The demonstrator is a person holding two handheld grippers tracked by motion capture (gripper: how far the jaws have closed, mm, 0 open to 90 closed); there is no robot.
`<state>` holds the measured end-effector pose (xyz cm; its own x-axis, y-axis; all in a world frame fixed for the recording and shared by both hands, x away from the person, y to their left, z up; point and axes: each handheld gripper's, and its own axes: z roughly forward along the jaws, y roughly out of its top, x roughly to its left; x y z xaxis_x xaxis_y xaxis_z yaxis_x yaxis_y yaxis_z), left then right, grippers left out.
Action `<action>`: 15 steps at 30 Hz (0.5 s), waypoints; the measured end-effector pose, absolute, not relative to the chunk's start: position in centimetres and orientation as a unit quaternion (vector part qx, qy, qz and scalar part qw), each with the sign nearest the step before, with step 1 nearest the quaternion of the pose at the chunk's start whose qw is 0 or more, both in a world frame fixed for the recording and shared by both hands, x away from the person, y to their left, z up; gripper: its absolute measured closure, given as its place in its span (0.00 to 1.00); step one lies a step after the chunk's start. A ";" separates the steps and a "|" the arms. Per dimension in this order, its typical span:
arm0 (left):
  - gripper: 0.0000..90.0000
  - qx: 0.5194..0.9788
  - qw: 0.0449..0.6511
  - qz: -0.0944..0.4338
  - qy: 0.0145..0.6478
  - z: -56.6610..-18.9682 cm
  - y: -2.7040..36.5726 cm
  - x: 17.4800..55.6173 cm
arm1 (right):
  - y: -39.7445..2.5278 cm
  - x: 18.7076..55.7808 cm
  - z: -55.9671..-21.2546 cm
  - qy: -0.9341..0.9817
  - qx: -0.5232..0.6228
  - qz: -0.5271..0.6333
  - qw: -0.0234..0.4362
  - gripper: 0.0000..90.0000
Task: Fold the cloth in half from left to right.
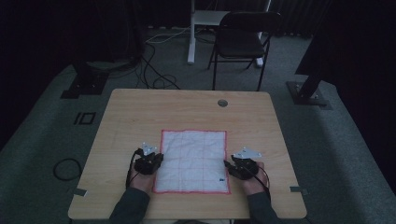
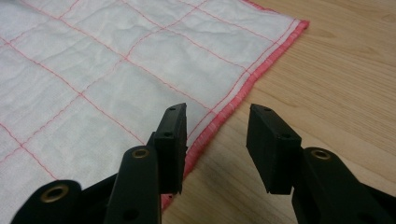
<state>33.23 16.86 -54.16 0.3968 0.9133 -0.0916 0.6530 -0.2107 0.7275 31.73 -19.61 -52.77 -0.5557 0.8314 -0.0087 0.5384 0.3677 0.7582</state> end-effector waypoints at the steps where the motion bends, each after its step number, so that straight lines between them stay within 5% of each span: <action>1: 0.96 0.756 0.354 0.181 0.519 -54.1 16.9 33.2 | -19.7 31.7 -52.7 0.802 0.427 0.367 0.200 0.65; 15: 0.98 0.741 0.375 0.164 0.533 -53.7 18.5 32.8 | -19.6 31.8 -53.0 0.806 0.427 0.361 0.197 0.65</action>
